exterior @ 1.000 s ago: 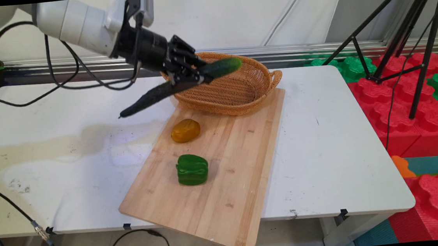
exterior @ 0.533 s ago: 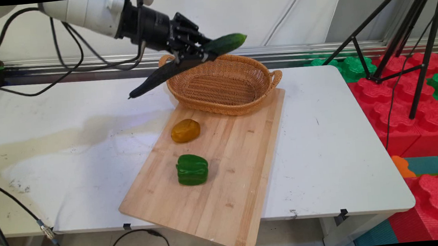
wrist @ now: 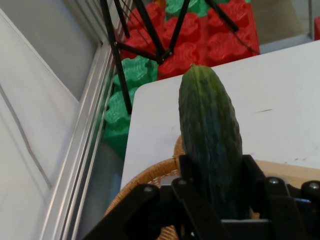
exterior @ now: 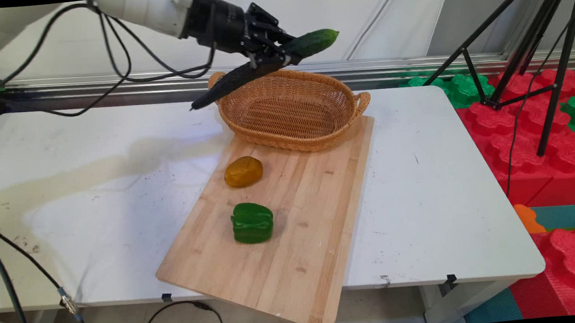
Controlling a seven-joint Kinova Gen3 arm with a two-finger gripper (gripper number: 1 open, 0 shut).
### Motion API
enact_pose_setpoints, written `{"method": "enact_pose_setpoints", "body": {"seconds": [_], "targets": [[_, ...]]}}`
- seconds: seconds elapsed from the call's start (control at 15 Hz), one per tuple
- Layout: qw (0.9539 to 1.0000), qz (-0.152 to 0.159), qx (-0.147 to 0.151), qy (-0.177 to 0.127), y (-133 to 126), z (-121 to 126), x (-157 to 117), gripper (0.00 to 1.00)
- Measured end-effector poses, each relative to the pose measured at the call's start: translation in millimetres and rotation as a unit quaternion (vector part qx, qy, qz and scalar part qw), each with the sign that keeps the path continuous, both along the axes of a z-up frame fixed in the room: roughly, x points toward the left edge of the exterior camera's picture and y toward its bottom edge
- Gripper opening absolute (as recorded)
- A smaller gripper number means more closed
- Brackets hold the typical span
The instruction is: Place the picked object in the vegetable basket
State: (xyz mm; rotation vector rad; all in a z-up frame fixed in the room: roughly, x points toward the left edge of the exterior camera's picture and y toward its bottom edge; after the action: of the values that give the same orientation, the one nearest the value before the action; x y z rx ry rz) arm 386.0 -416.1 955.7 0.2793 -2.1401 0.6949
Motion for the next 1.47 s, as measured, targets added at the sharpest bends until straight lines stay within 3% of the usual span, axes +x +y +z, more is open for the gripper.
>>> {"method": "enact_pose_setpoints", "body": {"seconds": [0.87,1.47], "targets": [[0.9986,0.000,-0.011,-0.051,-92,-60,-27,0.00],[0.9973,0.008,0.005,-0.072,-111,-89,-26,0.00]]}}
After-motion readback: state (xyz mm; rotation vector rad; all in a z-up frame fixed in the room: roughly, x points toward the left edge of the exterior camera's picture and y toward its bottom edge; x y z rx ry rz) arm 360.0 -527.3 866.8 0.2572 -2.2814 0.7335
